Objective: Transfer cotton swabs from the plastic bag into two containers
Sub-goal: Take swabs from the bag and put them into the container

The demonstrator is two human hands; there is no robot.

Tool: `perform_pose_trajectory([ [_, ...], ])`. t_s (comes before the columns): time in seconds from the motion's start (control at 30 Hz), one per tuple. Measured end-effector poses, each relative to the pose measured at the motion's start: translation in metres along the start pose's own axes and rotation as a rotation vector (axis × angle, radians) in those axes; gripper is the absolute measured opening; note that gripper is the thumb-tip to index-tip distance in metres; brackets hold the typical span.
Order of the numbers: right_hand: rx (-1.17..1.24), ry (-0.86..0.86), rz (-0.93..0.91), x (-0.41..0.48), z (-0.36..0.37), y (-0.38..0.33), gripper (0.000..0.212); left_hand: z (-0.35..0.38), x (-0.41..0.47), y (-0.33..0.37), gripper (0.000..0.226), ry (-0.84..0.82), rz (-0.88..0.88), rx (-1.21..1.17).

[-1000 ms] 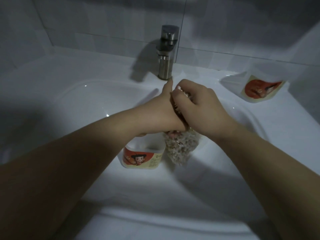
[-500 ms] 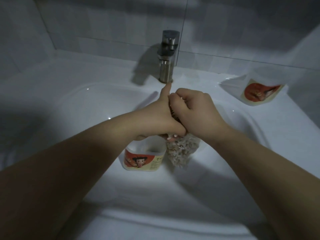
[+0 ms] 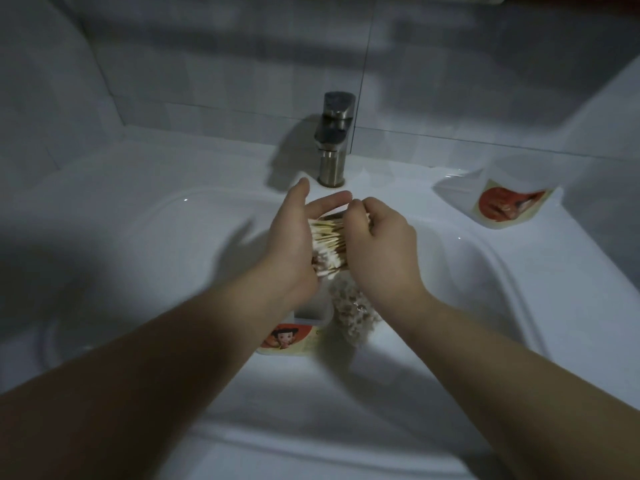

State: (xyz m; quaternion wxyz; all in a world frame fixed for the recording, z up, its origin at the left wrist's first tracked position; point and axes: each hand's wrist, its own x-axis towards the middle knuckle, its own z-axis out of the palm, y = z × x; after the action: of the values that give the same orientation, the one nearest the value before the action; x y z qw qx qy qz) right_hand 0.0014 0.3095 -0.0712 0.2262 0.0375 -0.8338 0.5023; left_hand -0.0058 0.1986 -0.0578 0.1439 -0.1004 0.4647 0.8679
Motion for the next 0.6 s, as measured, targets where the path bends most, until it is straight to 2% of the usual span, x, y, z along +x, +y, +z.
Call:
perform_pose_trajectory([
  [0.13, 0.039, -0.048, -0.038, -0.006, 0.007, -0.005, 0.042, -0.002, -0.001, -0.001, 0.065, 0.055, 0.039, 0.034],
  [0.23, 0.031, -0.058, -0.034, -0.005, 0.011, -0.005, 0.038, -0.003, -0.001, -0.001, 0.065, 0.087, 0.066, 0.056],
  [0.37, 0.018, -0.047, -0.002, 0.004, 0.004, -0.001, 0.036, 0.0, -0.002, 0.011, 0.062, 0.06, 0.011, 0.138],
  [0.47, -0.096, -0.057, 0.002, 0.007, 0.001, 0.004, 0.037, -0.004, 0.002, 0.02, 0.045, 0.115, 0.089, 0.523],
  [0.53, -0.176, -0.058, -0.052, 0.003, 0.002, 0.006, 0.036, -0.016, 0.007, 0.027, 0.031, 0.186, 0.276, 0.917],
  [0.6, -0.241, -0.089, -0.119, -0.004, 0.008, 0.005, 0.034, -0.033, 0.011, 0.035, 0.028, 0.244, 0.413, 1.297],
])
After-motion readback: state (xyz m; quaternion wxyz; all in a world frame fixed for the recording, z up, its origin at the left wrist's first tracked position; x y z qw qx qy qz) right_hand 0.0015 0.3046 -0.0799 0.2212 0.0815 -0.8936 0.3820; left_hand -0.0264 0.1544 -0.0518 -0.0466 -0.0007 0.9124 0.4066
